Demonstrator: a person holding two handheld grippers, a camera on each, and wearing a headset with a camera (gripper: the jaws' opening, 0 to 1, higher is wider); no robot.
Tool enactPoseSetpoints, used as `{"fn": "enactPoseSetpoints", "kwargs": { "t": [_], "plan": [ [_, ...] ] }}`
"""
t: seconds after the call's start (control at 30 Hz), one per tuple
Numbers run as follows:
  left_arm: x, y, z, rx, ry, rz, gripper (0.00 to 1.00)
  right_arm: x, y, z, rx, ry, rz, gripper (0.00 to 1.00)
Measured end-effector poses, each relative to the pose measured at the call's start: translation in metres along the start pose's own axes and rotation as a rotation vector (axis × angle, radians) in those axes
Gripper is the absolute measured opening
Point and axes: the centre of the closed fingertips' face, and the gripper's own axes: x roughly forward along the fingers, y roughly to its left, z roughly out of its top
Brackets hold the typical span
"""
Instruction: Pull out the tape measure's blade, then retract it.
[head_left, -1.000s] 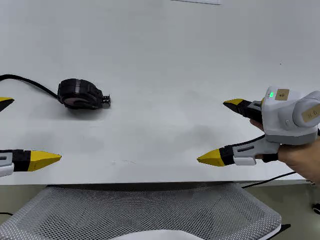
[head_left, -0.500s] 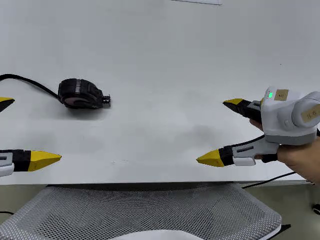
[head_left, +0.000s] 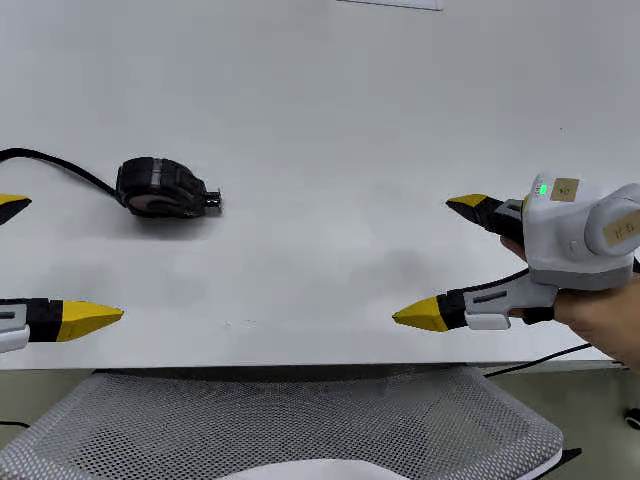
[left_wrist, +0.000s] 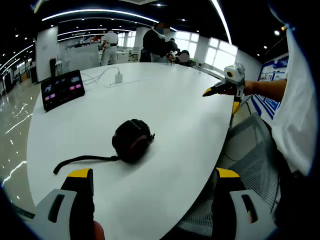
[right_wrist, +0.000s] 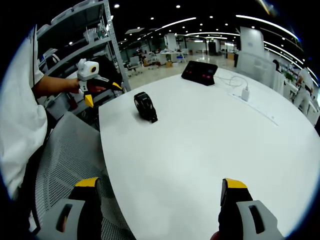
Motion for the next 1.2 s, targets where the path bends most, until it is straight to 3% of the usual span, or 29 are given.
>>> {"fn": "enactPoseSetpoints", "kwargs": {
  "t": [1.2],
  "plan": [
    [-0.0002,0.0002,-0.0020,0.003,0.005,0.002,0.96,0.0002,-0.0015,-0.0005,0.001,0.001,-0.001,0.99]
  ]
}}
